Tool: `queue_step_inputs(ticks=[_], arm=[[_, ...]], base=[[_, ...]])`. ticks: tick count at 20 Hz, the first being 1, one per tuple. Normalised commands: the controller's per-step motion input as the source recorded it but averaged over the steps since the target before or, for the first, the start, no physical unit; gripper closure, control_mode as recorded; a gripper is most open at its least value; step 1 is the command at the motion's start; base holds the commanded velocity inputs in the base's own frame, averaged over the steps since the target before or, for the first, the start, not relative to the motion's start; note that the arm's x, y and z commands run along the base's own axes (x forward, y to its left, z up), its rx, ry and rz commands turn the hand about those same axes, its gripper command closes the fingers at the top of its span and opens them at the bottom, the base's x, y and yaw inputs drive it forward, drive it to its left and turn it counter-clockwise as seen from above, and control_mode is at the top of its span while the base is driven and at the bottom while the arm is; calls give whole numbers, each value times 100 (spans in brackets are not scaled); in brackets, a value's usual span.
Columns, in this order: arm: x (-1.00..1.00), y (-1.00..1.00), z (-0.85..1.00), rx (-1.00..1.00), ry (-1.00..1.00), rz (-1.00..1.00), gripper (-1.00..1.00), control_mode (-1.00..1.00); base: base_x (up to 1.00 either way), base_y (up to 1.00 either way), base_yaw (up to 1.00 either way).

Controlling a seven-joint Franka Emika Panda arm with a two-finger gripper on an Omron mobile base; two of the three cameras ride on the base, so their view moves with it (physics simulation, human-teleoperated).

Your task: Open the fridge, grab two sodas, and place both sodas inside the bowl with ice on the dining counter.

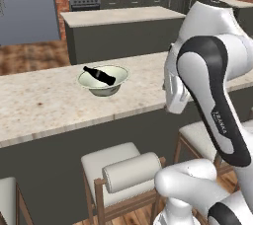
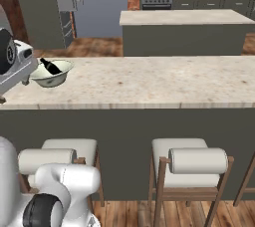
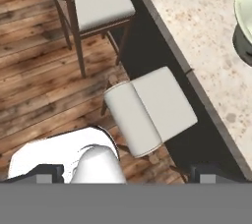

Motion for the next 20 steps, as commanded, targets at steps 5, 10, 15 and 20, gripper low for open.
queue_step_inputs(ticks=[5,10,15,20], arm=[[-54,-63,-2,3,0,-11,-100,-100],[-8,-4,-12,0,0,-3,-100,-100],[-38,-3,-12,0,-7,-6,-100,100],[0,0,0,0,0,0,-100,100]], base=[[0,0,0],[0,0,0],[-40,-15,-11],[-77,-72,-24]])
